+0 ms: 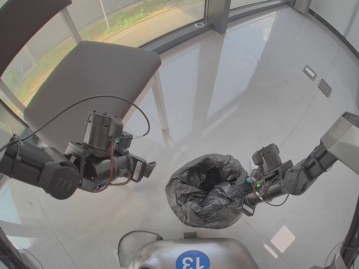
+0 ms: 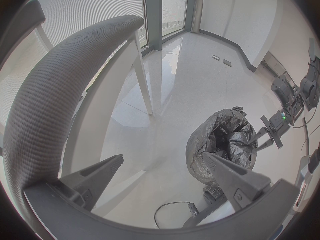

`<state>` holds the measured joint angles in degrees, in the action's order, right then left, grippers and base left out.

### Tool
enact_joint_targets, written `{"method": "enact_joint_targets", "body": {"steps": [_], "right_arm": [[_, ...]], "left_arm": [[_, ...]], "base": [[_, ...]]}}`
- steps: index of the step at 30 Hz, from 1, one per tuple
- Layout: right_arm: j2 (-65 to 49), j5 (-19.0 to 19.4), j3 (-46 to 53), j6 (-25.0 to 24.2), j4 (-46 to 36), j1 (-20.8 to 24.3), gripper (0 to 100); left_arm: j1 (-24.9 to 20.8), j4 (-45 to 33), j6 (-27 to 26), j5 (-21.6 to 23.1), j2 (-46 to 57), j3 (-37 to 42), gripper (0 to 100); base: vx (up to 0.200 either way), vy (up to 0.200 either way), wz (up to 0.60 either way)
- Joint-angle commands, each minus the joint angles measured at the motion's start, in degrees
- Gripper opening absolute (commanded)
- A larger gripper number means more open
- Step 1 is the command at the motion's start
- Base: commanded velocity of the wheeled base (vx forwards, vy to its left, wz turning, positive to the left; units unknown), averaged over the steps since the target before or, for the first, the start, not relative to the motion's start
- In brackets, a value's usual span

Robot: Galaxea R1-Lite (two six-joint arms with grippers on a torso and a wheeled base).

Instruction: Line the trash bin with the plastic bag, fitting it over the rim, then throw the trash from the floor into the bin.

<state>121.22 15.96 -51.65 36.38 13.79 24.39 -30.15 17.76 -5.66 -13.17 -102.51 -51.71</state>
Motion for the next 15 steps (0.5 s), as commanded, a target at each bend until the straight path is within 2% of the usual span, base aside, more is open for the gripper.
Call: {"method": "enact_joint_targets", "body": {"steps": [1,5,15], "right_arm": [[0.1,0.0,0.1,0.0,0.1,0.0,0],[-0.3,0.0,0.6,0.1,0.1,0.0,0],[-7.7,0.0,12.1,-0.2,0.5,1.7,0]], "left_arm": [[0.0,0.0,0.0,0.0,0.2,0.0,100],[0.0,0.0,0.0,0.0,0.2,0.0,100],[0.0,-0.1,0.1,-0.1,1.5,0.5,100]], "base": [[0.0,0.0,0.0],[0.0,0.0,0.0],[0.0,0.0,0.0]]}}
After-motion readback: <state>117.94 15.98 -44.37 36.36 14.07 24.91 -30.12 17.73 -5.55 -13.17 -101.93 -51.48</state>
